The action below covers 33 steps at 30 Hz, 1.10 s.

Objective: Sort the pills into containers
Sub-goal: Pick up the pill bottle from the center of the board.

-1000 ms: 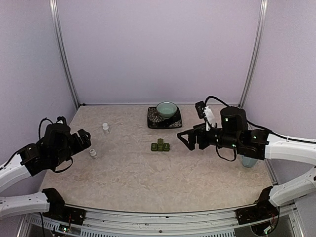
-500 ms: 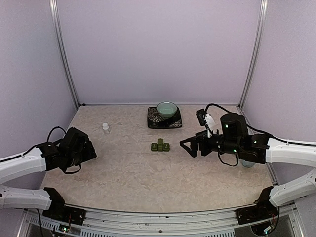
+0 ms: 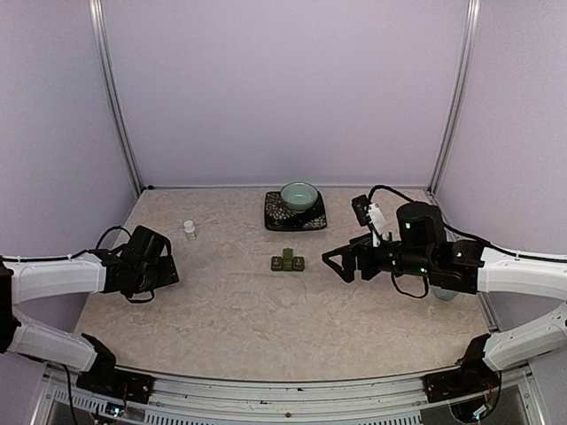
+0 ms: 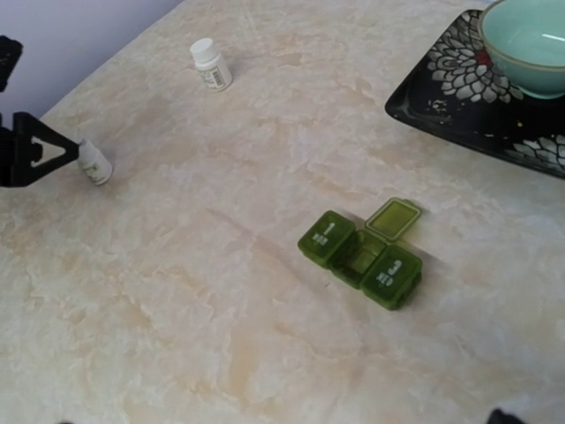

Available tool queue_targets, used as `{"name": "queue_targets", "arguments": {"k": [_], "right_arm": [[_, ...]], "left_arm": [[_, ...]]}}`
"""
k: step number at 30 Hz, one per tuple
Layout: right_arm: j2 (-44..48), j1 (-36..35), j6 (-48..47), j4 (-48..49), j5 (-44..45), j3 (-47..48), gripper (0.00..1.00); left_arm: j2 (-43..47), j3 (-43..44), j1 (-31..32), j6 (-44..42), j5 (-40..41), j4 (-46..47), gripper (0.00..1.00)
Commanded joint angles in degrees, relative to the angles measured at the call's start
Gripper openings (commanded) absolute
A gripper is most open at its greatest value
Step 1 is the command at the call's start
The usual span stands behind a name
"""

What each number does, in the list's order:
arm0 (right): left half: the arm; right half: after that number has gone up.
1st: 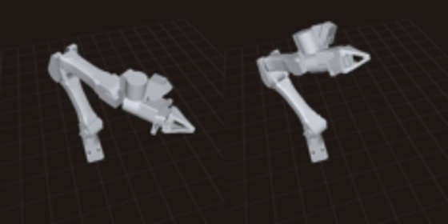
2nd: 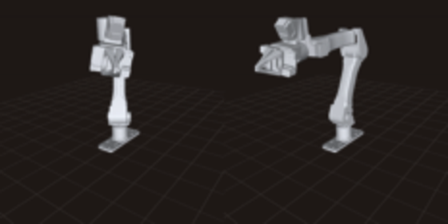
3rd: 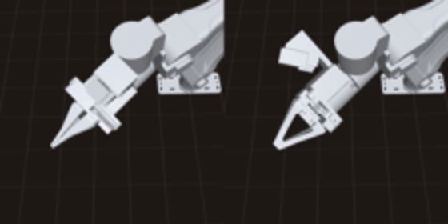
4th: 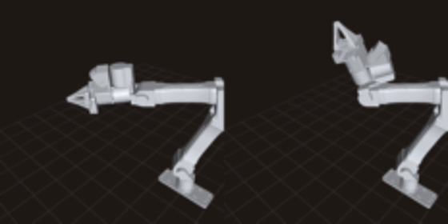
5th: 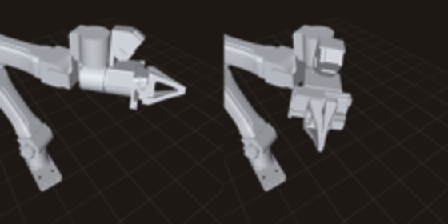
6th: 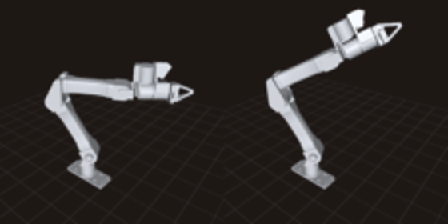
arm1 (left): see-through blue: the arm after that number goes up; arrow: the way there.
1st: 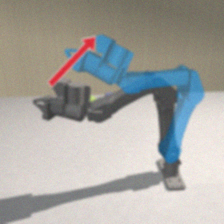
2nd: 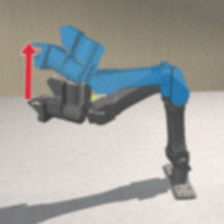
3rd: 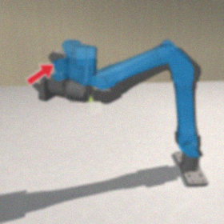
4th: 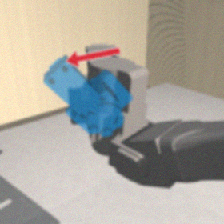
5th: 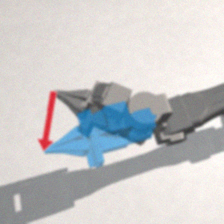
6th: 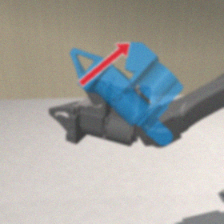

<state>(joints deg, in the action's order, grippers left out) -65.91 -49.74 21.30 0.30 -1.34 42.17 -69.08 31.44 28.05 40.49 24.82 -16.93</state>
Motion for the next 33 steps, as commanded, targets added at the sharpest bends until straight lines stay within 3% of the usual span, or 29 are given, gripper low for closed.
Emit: {"name": "queue_targets", "arguments": {"k": [1, 16, 28, 33], "right_arm": [[0.6, 0.0, -0.1, 0.8, -0.8, -0.7, 1.0], [1.6, 0.0, 0.1, 1.9, -1.8, -2.2, 1.0], [-0.7, 0.0, 0.3, 3.5, -4.0, -2.0, 1.0], [-1.9, -0.1, -1.4, 4.5, -6.8, -1.5, 1.0]], "left_arm": [[-2.9, 1.6, -1.9, -3.1, -1.3, 5.2, 0.75], [-9.9, 2.4, -2.6, -4.3, -1.3, 10.7, 0.55], [-10.0, 2.4, -2.6, -4.8, -1.6, 11.0, 0.12], [-8.0, 2.5, -2.1, -5.6, -4.5, 10.3, 0.1]]}}
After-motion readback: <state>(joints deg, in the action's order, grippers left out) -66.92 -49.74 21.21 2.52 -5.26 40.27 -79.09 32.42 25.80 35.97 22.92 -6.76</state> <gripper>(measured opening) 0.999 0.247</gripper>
